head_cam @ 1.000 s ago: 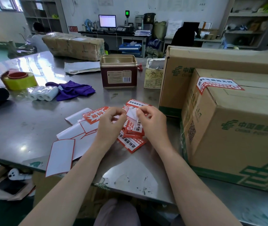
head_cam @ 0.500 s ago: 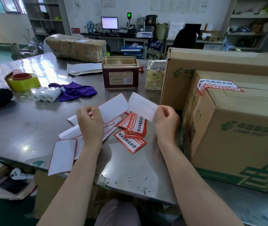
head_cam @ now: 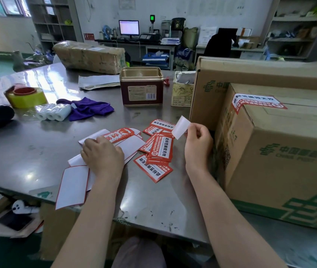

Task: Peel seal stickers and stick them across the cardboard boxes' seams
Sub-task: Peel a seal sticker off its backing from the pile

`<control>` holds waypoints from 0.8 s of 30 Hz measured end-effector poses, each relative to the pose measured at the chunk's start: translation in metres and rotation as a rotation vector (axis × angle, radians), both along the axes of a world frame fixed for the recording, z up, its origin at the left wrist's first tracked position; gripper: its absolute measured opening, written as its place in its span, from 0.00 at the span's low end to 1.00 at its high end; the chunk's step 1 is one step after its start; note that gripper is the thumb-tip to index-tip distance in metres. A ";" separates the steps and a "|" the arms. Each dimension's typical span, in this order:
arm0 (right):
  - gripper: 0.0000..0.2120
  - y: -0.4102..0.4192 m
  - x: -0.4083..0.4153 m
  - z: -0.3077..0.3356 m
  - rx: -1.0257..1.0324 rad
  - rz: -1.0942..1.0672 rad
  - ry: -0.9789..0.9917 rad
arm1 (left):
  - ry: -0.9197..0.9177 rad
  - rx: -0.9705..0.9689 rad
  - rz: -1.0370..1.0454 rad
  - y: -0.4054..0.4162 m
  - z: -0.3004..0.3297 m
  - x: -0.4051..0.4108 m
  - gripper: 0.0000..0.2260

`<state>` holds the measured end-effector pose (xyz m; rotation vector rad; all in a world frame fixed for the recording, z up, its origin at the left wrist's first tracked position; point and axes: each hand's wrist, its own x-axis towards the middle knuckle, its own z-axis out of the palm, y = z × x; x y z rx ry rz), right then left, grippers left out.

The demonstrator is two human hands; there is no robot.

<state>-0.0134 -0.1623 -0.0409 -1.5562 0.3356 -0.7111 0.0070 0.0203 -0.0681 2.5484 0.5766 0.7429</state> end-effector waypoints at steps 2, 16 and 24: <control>0.07 0.001 -0.002 0.003 -0.003 0.043 -0.013 | -0.102 -0.012 -0.037 -0.001 0.004 -0.001 0.15; 0.06 0.018 -0.009 0.010 -0.063 0.279 -0.017 | -0.515 0.203 -0.613 -0.058 0.017 -0.016 0.08; 0.08 0.030 -0.012 0.038 -0.054 0.394 0.018 | -0.458 0.161 -0.463 -0.038 0.040 -0.019 0.04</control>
